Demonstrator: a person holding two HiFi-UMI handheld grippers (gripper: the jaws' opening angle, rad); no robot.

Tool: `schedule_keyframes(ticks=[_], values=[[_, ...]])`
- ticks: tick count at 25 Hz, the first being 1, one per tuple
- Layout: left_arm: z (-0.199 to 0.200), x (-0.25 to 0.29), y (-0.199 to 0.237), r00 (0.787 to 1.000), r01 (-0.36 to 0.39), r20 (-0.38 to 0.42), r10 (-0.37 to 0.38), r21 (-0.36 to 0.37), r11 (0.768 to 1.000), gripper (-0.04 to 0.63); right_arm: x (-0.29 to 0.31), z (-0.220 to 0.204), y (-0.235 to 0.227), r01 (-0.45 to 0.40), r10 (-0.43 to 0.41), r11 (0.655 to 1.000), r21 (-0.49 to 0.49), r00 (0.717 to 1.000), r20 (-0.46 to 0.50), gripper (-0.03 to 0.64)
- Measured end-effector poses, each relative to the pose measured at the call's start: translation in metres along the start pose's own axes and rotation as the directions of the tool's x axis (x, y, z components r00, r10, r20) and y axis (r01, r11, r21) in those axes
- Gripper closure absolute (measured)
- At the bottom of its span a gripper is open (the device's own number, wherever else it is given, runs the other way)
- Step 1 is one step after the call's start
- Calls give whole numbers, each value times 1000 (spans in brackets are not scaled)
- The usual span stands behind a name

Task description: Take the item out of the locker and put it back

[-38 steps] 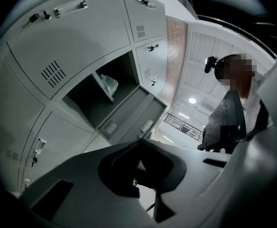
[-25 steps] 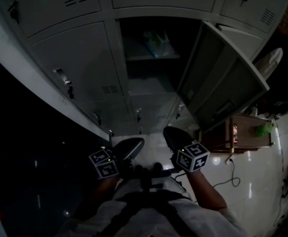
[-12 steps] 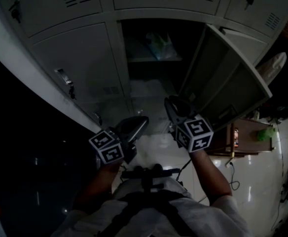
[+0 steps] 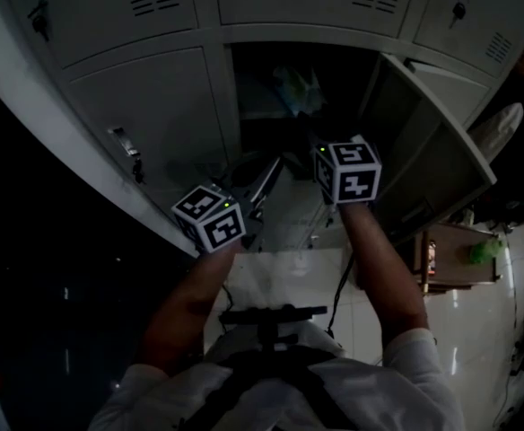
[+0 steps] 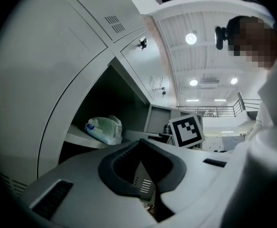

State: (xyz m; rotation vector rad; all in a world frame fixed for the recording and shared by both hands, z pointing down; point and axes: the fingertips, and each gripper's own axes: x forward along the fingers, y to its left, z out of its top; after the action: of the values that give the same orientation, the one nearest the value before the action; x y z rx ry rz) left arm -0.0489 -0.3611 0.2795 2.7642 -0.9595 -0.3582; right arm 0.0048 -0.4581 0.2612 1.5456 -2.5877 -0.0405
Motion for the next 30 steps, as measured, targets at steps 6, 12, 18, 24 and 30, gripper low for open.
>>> schedule_keyframes(ticks=[6,12,18,24,30], values=[[16,24,6,1000,-8,-4,8,25,1000,597,35,29,-18,106,-106,993,-57,994,2,357],[20,34,4,1000,4,-6,-4,25,1000,597,81,17,-22,78,-87,994,-73,988,-129,354],[16,31,8,1000,-2,-16,3,16,1000,597,93,5,-23,57,-75,993,-104,981,-177,476],[12,26,11,1000,-16,-12,16,-15,1000,597,86,4,-26,54,-77,990,-128,981,-179,585],[15,19,-2,1000,13,9,-13,-26,1000,597,59,20,-15,35,-47,992,-123,994,-98,612]])
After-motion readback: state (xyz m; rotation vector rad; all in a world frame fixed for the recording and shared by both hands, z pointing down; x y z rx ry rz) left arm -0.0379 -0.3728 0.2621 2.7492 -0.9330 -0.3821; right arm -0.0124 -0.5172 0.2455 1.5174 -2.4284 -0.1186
